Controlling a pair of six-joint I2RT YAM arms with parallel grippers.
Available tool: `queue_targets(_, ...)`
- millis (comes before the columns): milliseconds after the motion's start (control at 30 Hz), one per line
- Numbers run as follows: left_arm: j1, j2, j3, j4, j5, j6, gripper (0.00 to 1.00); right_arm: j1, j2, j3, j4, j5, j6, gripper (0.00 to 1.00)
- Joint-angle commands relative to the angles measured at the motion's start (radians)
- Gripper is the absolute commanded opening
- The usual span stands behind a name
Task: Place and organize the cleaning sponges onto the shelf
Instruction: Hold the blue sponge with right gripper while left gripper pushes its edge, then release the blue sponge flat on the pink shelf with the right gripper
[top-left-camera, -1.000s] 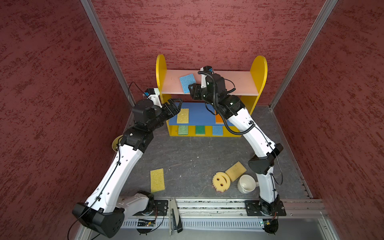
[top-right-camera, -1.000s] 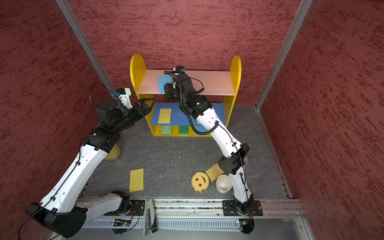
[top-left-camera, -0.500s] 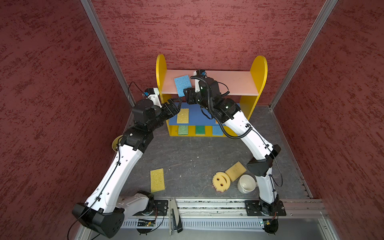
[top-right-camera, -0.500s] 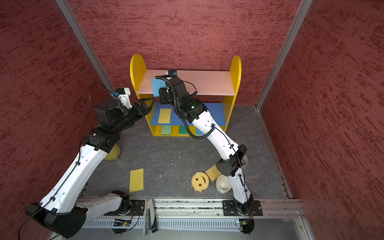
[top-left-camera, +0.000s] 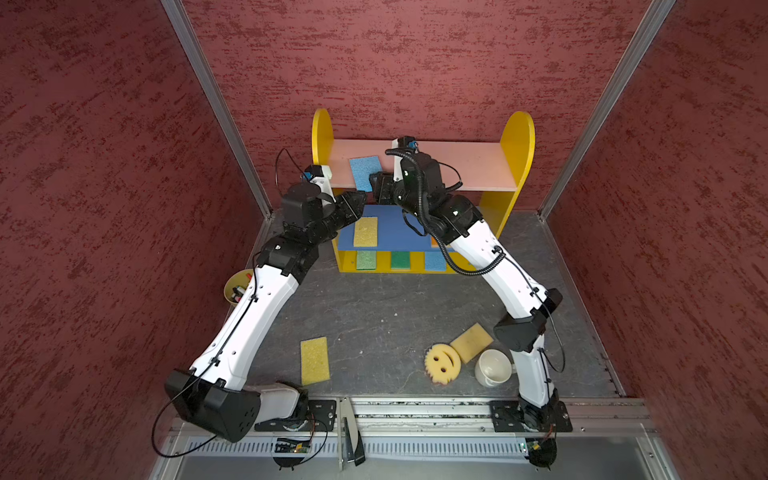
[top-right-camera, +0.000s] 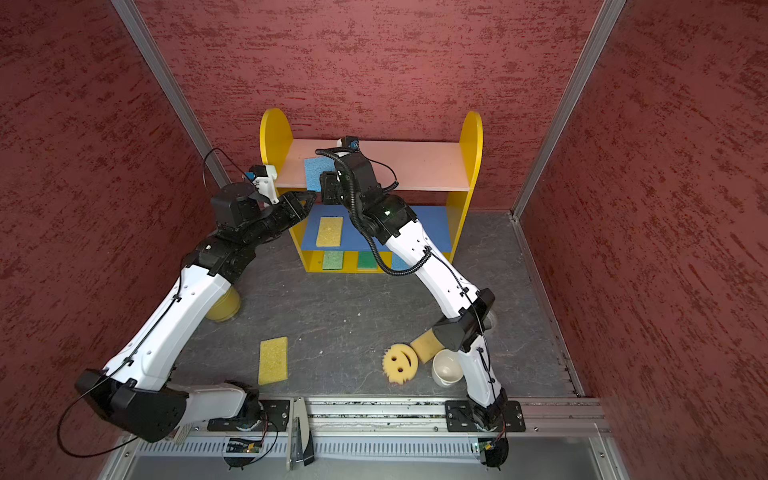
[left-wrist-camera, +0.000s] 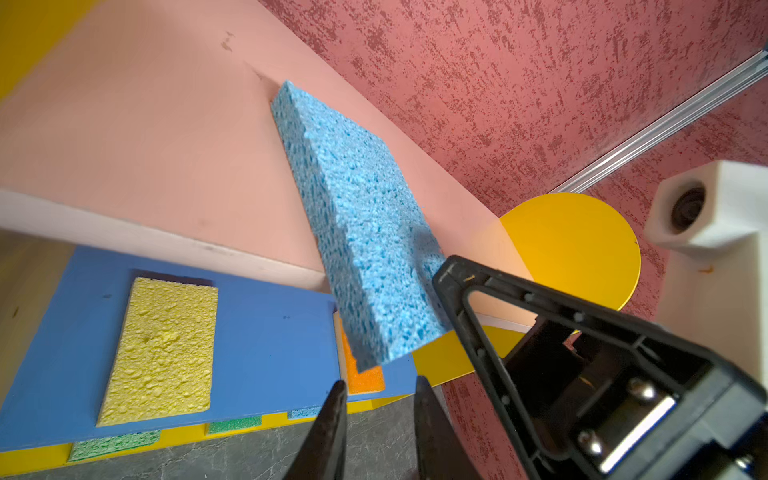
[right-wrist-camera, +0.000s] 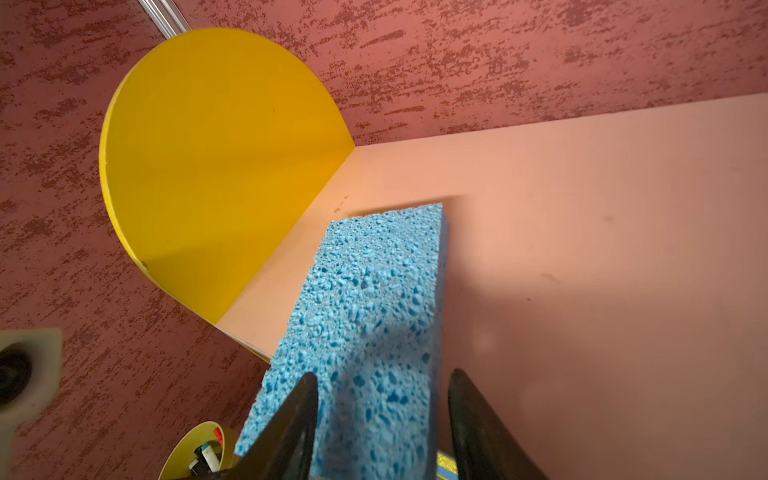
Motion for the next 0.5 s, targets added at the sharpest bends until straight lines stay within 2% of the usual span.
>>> queue_targets(0, -0.007, 0.015, 0.041, 0.005, -0.011, 0.029, 0.27, -0.010, 0.014, 0.028, 0.025, -0.033, 0.031, 0.53)
queue_targets(333, -0.007, 0.077, 0.118, -0.022, -0.067, 0.087, 0.24, -0.018, -0.013, 0.023, 0.039, -0.095, 0.038, 0.53)
queue_targets(467, 0.004, 0.096, 0.143, -0.031, -0.079, 0.098, 0.24, -0.018, -0.057, -0.028, 0.059, -0.106, 0.040, 0.54)
